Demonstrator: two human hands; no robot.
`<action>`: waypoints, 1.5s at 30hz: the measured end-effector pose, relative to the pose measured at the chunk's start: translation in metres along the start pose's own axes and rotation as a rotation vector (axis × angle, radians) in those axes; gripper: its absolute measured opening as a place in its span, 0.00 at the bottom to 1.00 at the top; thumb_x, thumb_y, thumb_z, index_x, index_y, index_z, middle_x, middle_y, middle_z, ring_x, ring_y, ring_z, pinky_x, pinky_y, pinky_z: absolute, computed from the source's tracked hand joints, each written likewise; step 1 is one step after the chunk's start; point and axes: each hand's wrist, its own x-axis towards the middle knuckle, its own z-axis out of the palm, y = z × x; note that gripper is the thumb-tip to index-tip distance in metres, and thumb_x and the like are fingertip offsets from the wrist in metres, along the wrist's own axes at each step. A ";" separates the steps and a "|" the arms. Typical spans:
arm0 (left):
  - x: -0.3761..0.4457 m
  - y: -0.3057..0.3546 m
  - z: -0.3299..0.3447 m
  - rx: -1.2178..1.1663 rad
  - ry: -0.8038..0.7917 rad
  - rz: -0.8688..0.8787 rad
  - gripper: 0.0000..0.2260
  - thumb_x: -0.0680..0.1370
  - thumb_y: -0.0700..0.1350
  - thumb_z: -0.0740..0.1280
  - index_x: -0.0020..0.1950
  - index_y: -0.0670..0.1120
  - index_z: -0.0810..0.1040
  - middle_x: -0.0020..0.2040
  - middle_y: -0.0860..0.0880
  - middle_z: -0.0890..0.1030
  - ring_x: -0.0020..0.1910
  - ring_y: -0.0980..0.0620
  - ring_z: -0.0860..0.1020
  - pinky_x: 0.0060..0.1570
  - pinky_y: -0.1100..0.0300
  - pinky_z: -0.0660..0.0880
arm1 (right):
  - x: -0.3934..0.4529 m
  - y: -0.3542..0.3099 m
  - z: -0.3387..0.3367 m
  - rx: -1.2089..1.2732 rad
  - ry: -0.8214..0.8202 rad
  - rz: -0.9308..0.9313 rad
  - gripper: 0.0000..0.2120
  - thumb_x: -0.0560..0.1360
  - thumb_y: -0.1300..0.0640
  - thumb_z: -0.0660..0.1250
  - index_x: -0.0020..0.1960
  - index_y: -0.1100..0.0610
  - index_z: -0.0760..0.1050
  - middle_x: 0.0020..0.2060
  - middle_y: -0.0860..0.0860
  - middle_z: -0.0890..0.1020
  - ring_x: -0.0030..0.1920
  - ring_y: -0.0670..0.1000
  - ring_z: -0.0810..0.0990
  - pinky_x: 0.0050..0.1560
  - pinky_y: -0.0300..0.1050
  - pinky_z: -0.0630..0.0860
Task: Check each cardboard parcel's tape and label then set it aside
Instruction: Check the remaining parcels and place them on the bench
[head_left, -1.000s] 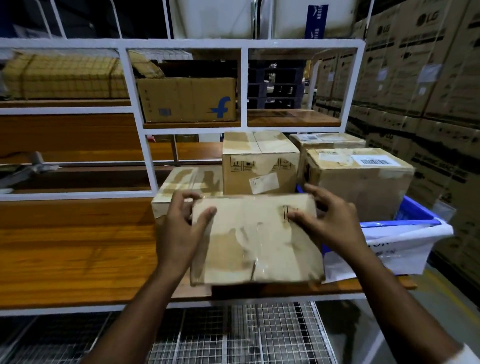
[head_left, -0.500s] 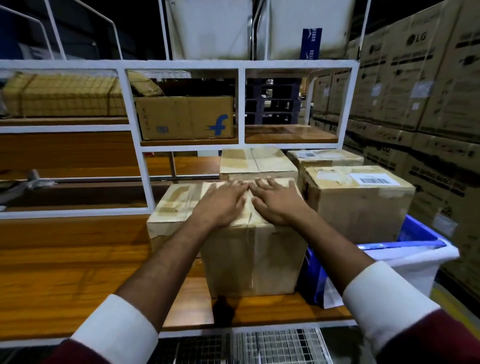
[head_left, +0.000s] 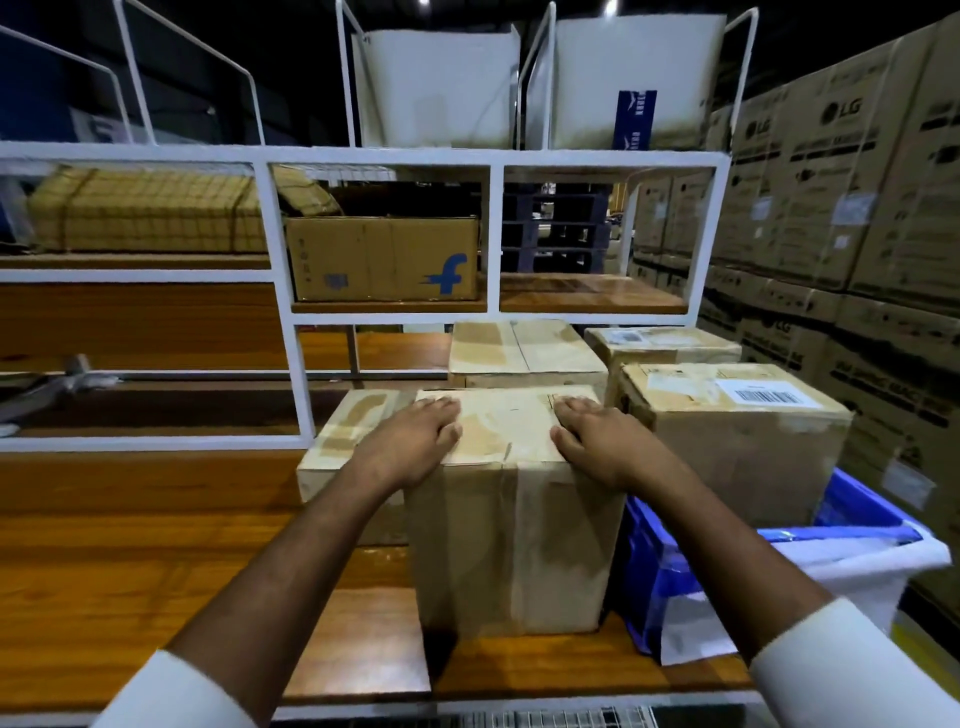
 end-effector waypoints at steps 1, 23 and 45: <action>0.000 0.000 0.002 -0.010 0.005 -0.008 0.22 0.85 0.54 0.51 0.79 0.52 0.58 0.79 0.53 0.58 0.78 0.52 0.56 0.75 0.53 0.55 | -0.001 0.002 0.005 0.024 0.012 0.003 0.27 0.84 0.44 0.48 0.80 0.52 0.54 0.79 0.50 0.57 0.78 0.49 0.55 0.77 0.51 0.53; -0.027 0.010 0.023 -0.012 0.218 -0.017 0.22 0.83 0.60 0.51 0.75 0.56 0.66 0.75 0.55 0.68 0.74 0.54 0.64 0.72 0.51 0.65 | -0.020 -0.012 0.004 0.037 0.150 0.011 0.20 0.83 0.49 0.50 0.68 0.54 0.73 0.65 0.52 0.77 0.61 0.51 0.77 0.67 0.51 0.71; -0.073 0.009 0.042 -0.204 0.590 0.027 0.14 0.81 0.48 0.65 0.66 0.51 0.78 0.65 0.52 0.79 0.67 0.54 0.74 0.67 0.53 0.71 | -0.074 -0.001 0.027 0.259 0.605 -0.050 0.12 0.77 0.56 0.70 0.60 0.52 0.82 0.56 0.49 0.84 0.55 0.49 0.83 0.55 0.46 0.80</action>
